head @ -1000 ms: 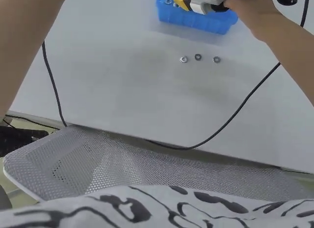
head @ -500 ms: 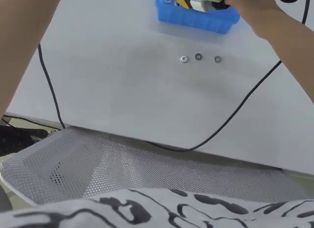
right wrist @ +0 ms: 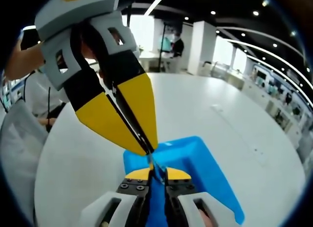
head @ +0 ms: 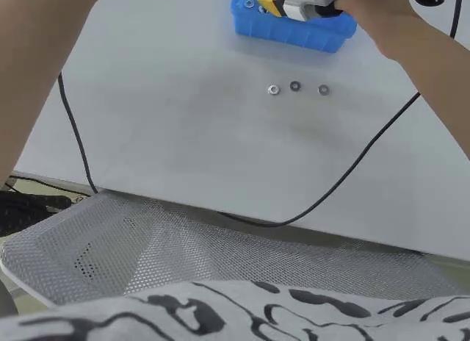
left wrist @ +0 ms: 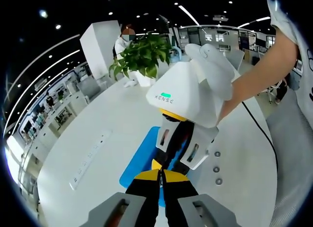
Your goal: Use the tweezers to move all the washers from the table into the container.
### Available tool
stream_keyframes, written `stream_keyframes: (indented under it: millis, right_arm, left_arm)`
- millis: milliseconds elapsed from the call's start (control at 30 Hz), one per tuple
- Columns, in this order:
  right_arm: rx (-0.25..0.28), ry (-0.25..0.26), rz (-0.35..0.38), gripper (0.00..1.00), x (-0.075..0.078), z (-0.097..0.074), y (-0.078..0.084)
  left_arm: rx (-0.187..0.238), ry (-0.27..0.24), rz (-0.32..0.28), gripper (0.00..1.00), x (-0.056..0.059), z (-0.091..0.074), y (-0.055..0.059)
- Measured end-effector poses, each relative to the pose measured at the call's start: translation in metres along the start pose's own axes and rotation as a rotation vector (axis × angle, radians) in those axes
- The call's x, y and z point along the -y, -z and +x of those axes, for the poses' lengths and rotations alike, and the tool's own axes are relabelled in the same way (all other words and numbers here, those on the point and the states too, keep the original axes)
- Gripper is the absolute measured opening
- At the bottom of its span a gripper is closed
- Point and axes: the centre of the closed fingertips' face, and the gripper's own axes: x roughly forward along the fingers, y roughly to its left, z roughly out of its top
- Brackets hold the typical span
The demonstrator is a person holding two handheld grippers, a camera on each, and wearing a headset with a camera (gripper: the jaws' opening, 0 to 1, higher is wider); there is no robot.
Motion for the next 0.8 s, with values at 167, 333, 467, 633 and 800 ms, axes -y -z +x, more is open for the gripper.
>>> stream_keyframes:
  millis: [167, 333, 467, 633, 800]
  right_arm:
    - [0.000, 0.005, -0.005, 0.06, -0.005, -0.005, -0.003]
    - [0.020, 0.027, -0.004, 0.06, -0.007, -0.014, -0.013]
    - [0.040, 0.044, -0.007, 0.06, -0.007, -0.023, -0.020]
    - [0.045, 0.047, -0.005, 0.07, -0.010, -0.027, -0.023]
    - [0.024, 0.035, -0.007, 0.07, -0.010, -0.019, -0.018]
  left_arm:
    - [-0.002, -0.010, 0.002, 0.00, 0.003, -0.005, -0.002]
    - [0.010, -0.035, 0.020, 0.00, 0.003, -0.012, -0.007]
    - [0.022, -0.049, 0.027, 0.00, 0.005, -0.018, -0.015]
    - [0.023, -0.060, 0.039, 0.00, 0.005, -0.021, -0.016]
    - [-0.009, -0.050, 0.061, 0.00, 0.005, -0.013, -0.009]
